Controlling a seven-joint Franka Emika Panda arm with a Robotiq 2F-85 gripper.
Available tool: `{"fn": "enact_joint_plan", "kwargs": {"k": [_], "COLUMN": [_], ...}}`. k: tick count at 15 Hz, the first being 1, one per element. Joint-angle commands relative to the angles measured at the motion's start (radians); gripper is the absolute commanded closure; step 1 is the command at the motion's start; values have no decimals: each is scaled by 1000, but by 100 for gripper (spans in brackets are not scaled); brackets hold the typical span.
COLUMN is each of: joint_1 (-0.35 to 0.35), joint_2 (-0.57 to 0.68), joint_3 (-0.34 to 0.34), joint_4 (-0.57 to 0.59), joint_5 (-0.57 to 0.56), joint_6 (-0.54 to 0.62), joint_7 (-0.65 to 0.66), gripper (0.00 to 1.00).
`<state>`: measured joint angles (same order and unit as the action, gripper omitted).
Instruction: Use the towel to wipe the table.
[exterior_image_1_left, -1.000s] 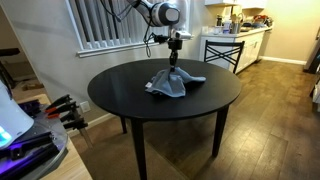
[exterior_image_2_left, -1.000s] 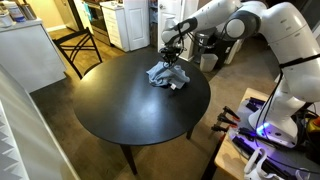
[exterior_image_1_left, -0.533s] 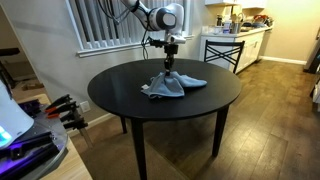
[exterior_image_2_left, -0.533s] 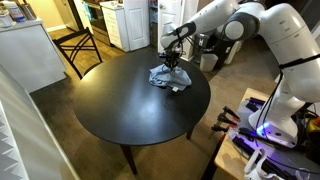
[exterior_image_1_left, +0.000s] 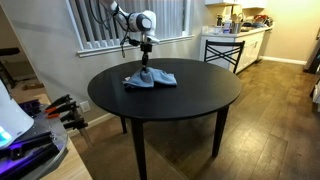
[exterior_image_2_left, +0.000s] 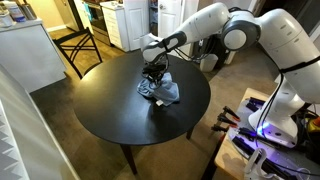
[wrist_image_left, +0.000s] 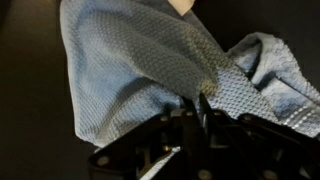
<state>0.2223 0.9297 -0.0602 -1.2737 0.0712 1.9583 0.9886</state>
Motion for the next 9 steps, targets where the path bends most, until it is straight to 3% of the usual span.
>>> {"fn": "enact_joint_plan", "kwargs": {"k": [1,4,9], "joint_1": [84,140,159], "joint_2": [-3,-4,3], "joint_3": [36,62,96], "joint_4": [58,83,118], "joint_5": [-59,-89,-86], "joint_6": [-37,-35,-35], "joint_7": [-24,-52,-143], "gripper": [98,98,98]}}
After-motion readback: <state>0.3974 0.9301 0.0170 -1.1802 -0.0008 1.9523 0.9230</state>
